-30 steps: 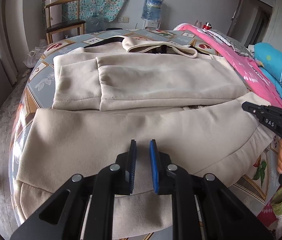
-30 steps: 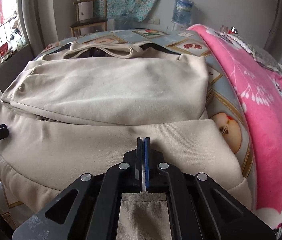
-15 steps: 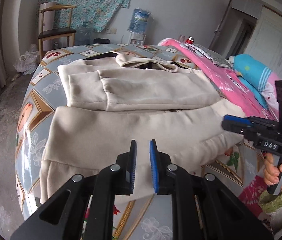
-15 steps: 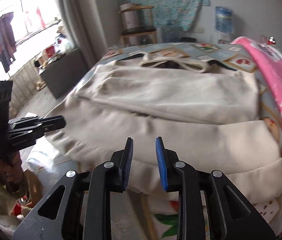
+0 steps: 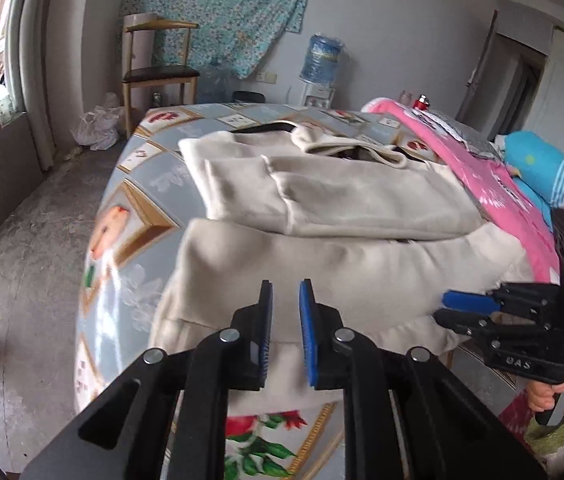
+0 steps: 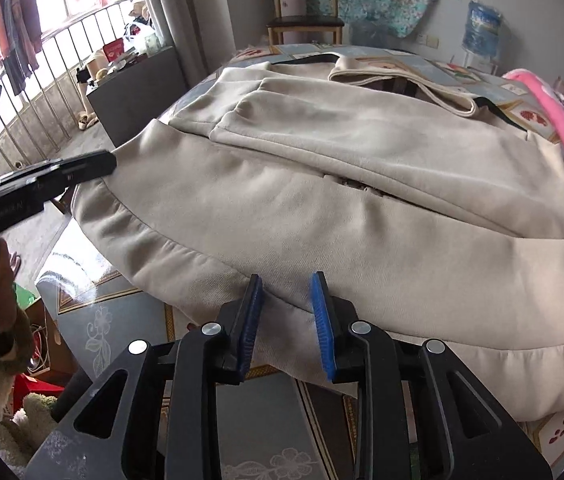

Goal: Fold large clothes

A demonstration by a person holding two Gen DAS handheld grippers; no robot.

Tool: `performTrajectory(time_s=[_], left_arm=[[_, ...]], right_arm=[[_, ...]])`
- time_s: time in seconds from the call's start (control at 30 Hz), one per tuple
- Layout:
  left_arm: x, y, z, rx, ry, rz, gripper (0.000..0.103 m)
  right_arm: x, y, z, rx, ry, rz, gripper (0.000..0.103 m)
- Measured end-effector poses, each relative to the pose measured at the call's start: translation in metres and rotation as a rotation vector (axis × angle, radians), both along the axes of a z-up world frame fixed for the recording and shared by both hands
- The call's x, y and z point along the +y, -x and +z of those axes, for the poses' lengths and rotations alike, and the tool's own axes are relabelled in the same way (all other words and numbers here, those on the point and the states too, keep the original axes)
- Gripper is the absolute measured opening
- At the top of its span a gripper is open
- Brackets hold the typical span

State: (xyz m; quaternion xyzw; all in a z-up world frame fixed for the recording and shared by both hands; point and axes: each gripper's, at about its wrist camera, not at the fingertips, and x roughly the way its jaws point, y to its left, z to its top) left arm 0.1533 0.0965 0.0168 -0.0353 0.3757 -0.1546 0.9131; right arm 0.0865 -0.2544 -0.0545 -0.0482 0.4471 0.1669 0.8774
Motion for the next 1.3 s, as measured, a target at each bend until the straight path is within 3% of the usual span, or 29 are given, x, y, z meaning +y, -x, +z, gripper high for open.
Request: performTrajectory(time_s=[0.07,0.17,0.33,0.57,0.7,0.93,1.13,1.3], left_arm=[[0.016,-0.016,0.002,0.014,-0.017,0.068,0.018],[0.036,-0.037,0.008,0.01,0.031,0.111,0.031],[0.042,-0.076,-0.007,0.127,0.066,0.041,0.04],[0.044,-0.097,-0.033,0.244,0.142,-0.008,0.041],[0.049,-0.098,-0.035,0.233,0.207,-0.039,0.04],[0.034,-0.069,-0.004,0.081,0.175,-0.191,0.039],[0.013,-0.054,-0.005,0.09,0.115,-0.248,0.039],[0.012,-0.058,-0.018,0.123,0.053,-0.192,0.039]], right_arm=[[0.001,0.0,0.0,0.002,-0.002,-0.003,0.025],[0.002,-0.001,0.0,0.004,0.003,0.001,0.025],[0.002,-0.002,0.0,0.01,0.011,0.013,0.025],[0.003,-0.004,-0.001,0.01,0.01,0.02,0.025],[0.004,-0.004,-0.001,0.008,0.016,0.024,0.025],[0.005,-0.003,-0.002,0.001,0.018,0.022,0.025],[0.005,-0.001,-0.002,-0.007,0.019,0.021,0.025],[0.005,-0.001,-0.003,-0.011,0.017,0.023,0.025]])
